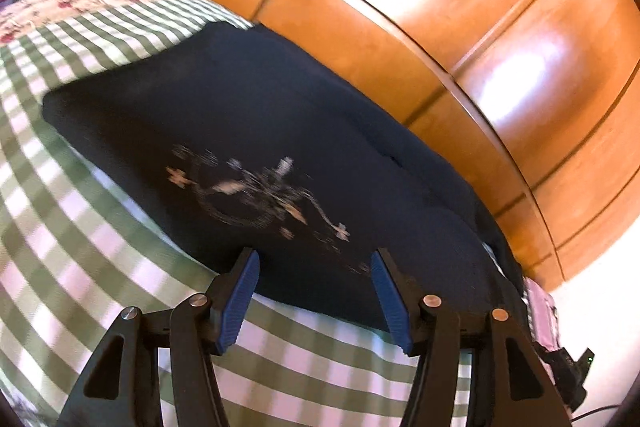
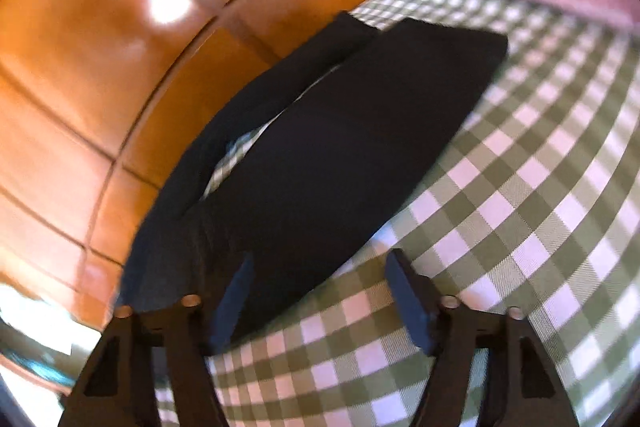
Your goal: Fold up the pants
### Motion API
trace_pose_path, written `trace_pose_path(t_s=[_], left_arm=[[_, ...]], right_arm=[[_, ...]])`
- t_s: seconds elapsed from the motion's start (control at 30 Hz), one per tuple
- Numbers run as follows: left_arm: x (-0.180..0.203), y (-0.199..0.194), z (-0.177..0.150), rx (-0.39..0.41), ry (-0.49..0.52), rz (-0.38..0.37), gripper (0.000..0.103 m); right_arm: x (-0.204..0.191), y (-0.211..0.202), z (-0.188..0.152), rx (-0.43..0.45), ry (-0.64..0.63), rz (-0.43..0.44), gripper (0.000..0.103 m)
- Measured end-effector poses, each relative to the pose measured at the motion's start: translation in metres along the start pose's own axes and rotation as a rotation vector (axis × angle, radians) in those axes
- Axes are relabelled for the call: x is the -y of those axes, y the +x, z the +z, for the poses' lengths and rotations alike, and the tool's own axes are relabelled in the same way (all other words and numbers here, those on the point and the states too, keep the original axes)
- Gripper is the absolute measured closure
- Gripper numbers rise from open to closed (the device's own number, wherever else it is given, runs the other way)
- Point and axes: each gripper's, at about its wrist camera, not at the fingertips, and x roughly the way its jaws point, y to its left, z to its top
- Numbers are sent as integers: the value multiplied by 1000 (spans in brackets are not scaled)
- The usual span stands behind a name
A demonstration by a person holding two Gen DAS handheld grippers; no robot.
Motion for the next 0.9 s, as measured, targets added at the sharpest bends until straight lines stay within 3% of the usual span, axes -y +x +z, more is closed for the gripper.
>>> trace_pose_path(t_s=[0.23, 0.43, 0.73, 0.9], left_arm=[[-22, 2, -2, 23, -55, -45, 44], [-19, 8, 4, -7, -88, -72, 35], [-26, 11, 12, 11, -195, -97, 37], [-36, -23, -3, 65, -252, -32, 37]], right_arm=[[16, 18, 18, 20, 88, 66, 66], [19, 30, 19, 67, 28, 68, 88], [22, 32, 20, 92, 10, 72, 88], [23, 31, 19, 96, 11, 76, 88]])
